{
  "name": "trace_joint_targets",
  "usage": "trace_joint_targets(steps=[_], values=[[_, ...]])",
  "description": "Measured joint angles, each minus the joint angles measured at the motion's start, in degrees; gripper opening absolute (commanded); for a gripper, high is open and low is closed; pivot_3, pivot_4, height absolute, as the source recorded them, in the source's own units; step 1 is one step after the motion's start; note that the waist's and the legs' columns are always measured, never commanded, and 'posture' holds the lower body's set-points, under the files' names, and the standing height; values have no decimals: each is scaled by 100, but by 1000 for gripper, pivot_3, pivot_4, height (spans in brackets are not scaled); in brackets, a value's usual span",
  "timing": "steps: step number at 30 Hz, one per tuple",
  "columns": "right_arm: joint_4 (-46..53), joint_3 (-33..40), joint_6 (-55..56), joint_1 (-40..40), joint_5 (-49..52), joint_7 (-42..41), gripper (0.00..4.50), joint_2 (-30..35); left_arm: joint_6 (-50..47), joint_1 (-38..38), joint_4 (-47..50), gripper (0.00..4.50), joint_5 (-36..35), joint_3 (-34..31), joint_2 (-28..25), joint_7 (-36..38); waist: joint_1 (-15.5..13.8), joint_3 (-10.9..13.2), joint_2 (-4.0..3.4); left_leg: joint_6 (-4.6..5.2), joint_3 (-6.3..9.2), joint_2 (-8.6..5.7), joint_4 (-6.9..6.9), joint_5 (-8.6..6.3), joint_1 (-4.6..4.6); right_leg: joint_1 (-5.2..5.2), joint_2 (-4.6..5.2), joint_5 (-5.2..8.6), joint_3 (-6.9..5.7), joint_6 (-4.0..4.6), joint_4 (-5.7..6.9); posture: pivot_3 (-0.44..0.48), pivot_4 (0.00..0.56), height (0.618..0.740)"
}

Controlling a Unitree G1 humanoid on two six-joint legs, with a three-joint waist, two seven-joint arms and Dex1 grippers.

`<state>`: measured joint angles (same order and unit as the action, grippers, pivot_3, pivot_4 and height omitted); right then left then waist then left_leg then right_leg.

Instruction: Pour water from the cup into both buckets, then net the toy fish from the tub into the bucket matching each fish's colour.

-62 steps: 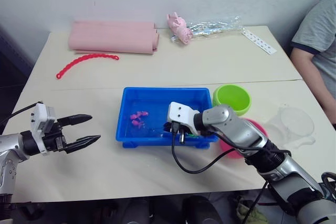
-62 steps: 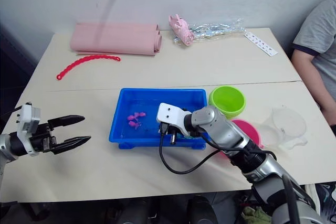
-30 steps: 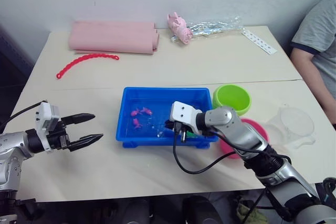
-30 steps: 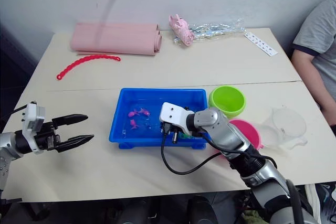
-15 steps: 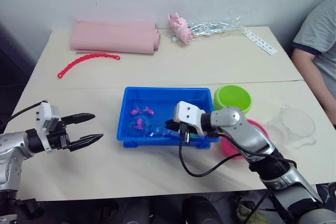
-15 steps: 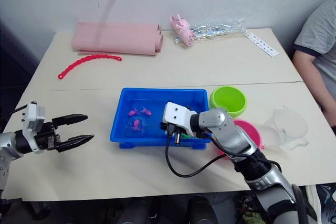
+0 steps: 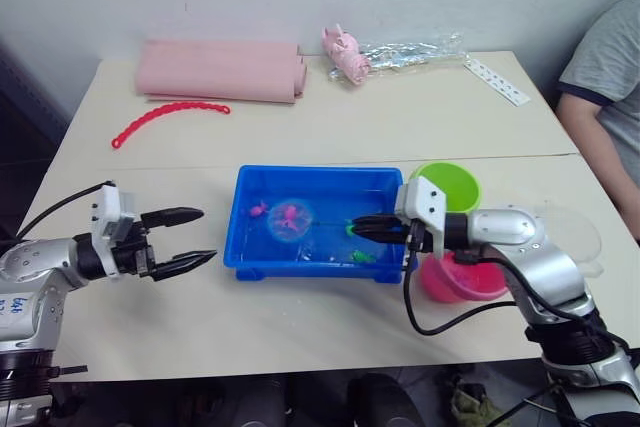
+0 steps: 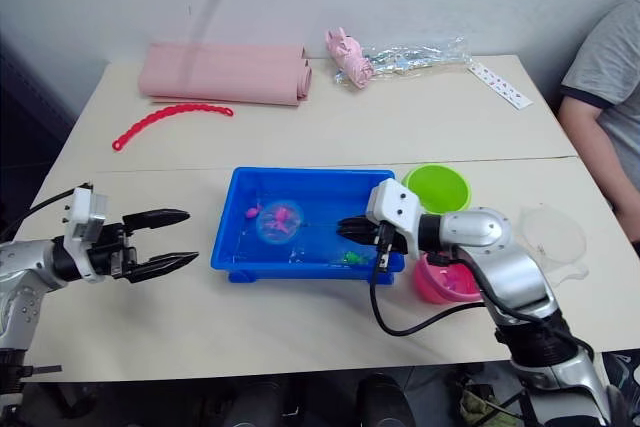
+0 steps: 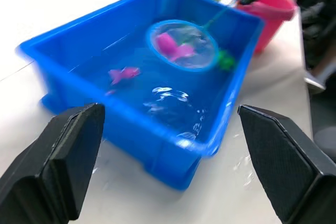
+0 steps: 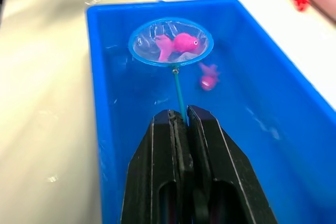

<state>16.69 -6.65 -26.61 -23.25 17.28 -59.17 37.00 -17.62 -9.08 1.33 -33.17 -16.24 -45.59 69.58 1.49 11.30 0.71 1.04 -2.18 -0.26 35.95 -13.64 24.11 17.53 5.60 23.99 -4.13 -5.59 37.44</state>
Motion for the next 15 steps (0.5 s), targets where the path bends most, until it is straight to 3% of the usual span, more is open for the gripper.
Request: trace_joint_targets(steps=[9,15], values=[[62,513,-22,557,194,143,0,240,-330,-607,473,4438,-189,535,323,-11,-12,0,-1,2,-1,0,2,2,2,-3,-4,0,-1,0,-2,0,150,740],[1103,1824,-10,1601,740,234,0,569,-359,-929,413,4438,-241,891,462,335,-72,0,-1,3,-1,0,3,2,1,-6,-6,0,-1,0,-5,0,150,740]])
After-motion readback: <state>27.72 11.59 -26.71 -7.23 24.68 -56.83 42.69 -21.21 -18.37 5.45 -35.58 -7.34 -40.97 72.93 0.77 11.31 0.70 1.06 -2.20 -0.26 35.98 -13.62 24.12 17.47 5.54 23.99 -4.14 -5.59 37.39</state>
